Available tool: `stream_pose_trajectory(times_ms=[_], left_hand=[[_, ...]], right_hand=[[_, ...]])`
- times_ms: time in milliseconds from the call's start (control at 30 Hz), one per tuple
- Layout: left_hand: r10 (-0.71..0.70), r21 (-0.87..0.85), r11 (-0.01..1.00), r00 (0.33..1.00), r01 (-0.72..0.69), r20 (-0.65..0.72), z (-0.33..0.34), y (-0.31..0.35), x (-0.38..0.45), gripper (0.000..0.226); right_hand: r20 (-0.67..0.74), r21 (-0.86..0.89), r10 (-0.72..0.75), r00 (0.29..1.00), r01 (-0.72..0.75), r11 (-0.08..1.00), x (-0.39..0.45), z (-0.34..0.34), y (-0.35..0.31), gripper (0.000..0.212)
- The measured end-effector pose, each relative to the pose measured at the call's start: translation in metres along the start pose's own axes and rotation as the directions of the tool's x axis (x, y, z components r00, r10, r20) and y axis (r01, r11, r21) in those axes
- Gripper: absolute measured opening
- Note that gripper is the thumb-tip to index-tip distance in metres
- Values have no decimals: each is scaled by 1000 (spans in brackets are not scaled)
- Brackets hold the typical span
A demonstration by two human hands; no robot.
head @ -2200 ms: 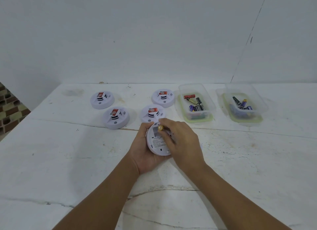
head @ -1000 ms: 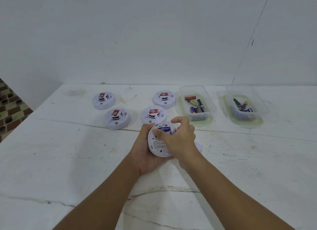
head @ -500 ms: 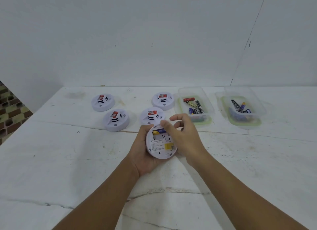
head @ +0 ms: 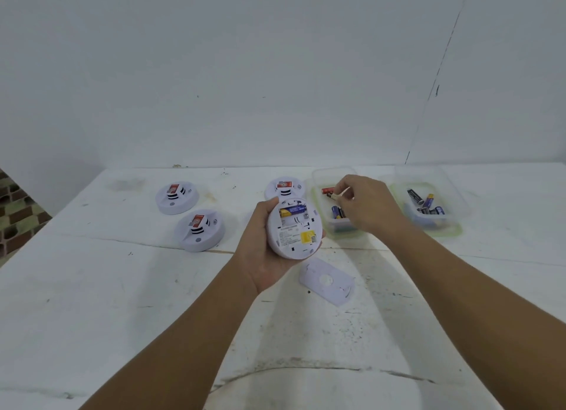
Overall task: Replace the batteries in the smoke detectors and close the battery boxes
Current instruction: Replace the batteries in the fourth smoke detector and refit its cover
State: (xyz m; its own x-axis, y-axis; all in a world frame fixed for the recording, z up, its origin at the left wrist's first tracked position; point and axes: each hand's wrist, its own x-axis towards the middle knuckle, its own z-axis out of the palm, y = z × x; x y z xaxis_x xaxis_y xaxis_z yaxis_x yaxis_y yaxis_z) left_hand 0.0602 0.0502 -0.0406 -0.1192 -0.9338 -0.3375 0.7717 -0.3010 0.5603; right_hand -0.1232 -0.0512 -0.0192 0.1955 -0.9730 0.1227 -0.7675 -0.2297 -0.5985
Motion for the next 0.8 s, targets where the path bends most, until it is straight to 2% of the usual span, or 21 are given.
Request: stream_pose_trajectory(times_ms=[167,200,300,333,467,567,700,800], left_hand=[[6,4,1000,1000,-6,1,1,0,7,53],[6,8,1000,1000,-6,2,1,1,8,55],[-10,17,1000,1000,10,9,1,2,10,58],[-15,19,1000,1000,15,6,0,2,11,58],[-36,13,999,999,36,-6,-4,1,13,57],[-44,0,999,999,44,7,-5,1,12,57],[-41,-2,999,999,41,23,-8,3,11,60],[-39,-3,999,999,40,18,-9,5,7,64]], right_hand=[[146,-301,52,988,-6,954,23,6,1,33],[162,-380,66,985,1,925,26,8,-1,32],[194,-540,93,977,27,841,31,13,-7,5],[204,-563,108,973,26,826,34,15,-7,12],[216,-606,149,965,12,795,40,20,-9,8],[223,-599,130,966,31,800,41,23,-10,13],[195,-474,56,979,44,880,39,20,-10,17],[91,-364,-70,993,98,926,32,15,-12,5]])
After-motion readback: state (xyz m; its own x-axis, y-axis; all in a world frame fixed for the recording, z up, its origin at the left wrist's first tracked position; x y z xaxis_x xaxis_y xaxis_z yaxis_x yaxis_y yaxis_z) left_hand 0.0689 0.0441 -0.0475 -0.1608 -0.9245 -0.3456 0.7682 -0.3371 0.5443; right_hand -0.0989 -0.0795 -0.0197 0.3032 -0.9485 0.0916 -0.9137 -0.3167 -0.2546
